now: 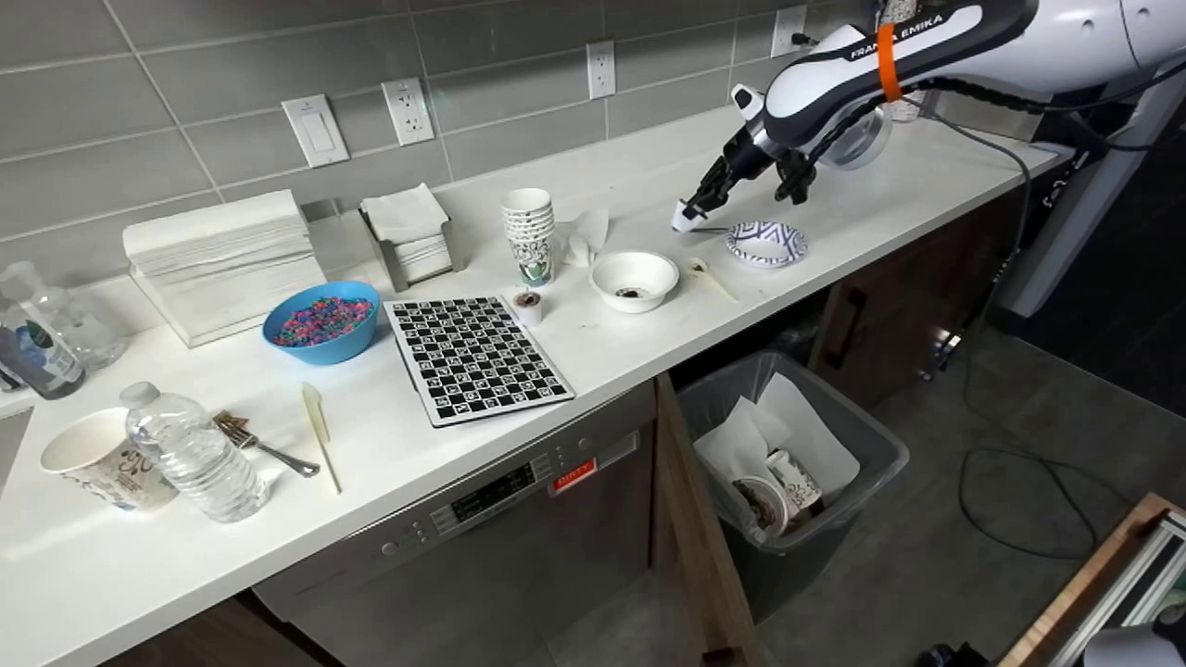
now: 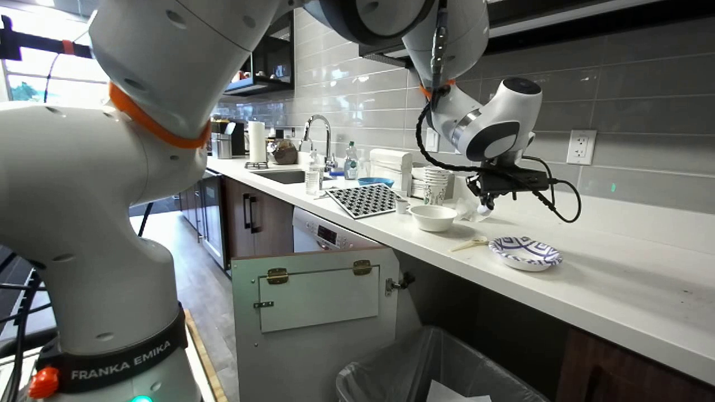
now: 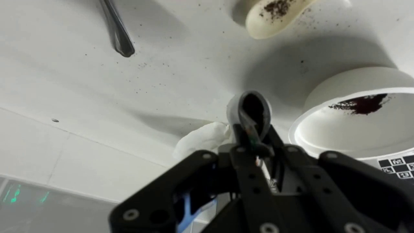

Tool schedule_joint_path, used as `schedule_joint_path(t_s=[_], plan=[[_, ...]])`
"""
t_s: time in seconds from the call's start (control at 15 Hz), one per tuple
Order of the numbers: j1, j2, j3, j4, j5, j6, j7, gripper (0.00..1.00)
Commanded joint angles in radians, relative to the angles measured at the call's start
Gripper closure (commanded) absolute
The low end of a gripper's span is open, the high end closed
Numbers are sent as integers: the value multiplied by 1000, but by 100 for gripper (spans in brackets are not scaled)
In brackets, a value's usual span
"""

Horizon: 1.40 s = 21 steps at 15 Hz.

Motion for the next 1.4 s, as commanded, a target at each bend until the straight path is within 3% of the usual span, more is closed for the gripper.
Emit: schedule_joint_path(t_s=[0.0,0.4,0.6,1.33], plan=[[160,-49,-185,77,5,-95,10,96],[383,-57,-444,159,33,-147,-43,96],[456,-52,-528,188,20,-147,-53,96],[554,-37,-643,268,21,-266,-117,96]])
